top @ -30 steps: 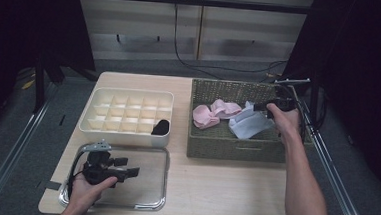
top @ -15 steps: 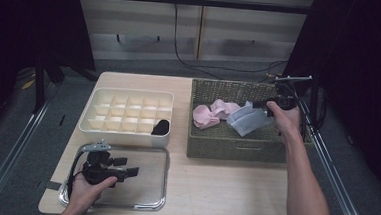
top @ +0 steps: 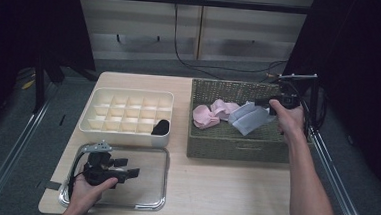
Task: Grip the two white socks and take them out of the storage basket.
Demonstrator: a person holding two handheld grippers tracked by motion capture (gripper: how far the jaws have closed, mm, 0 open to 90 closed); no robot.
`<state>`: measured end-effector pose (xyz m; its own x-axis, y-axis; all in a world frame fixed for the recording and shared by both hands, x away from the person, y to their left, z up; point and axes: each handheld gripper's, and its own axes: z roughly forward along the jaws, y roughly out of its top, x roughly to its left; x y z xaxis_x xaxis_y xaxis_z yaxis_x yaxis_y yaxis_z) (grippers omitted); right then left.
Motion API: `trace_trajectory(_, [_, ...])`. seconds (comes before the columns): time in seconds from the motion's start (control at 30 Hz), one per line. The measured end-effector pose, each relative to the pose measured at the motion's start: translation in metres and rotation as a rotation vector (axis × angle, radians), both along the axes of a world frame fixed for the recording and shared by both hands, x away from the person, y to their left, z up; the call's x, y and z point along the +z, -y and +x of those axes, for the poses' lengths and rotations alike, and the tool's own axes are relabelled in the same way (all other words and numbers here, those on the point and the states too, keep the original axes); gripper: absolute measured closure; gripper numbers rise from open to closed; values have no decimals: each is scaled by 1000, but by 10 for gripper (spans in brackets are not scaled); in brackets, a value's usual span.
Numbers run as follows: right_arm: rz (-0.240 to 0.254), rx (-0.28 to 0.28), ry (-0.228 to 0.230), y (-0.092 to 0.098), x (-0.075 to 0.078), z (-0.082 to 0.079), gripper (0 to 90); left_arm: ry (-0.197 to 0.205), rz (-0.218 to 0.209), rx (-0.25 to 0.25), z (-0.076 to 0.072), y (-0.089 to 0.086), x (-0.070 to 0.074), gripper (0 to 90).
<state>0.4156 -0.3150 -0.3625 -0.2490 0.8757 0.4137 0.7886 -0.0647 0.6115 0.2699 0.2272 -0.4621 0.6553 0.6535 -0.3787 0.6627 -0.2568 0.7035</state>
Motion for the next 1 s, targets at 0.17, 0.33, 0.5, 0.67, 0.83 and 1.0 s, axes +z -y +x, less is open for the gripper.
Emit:
trace_trajectory(0.17, [7, 7, 19, -1, 6, -4, 894, -2, 3, -6, 0, 1, -1, 278])
trace_trajectory(0.33, [15, 21, 35, -3, 11, -7, 894, -1, 4, -1, 0, 2, -1, 268])
trace_trajectory(0.5, [20, 29, 41, -4, 15, -9, 895, -4, 8, 0, 0, 2, -1, 262])
trace_trajectory(0.67, [26, 32, 47, -3, 19, -10, 894, -3, 3, 0, 0, 2, -1, 261])
trace_trajectory(0.83, [27, 36, 59, -4, 26, -12, 895, 0, 5, 7, 0, 3, -1, 263])
trace_trajectory(1.0, [36, 40, 72, -6, 31, -13, 894, 5, 9, 3, 1, 4, 0, 267])
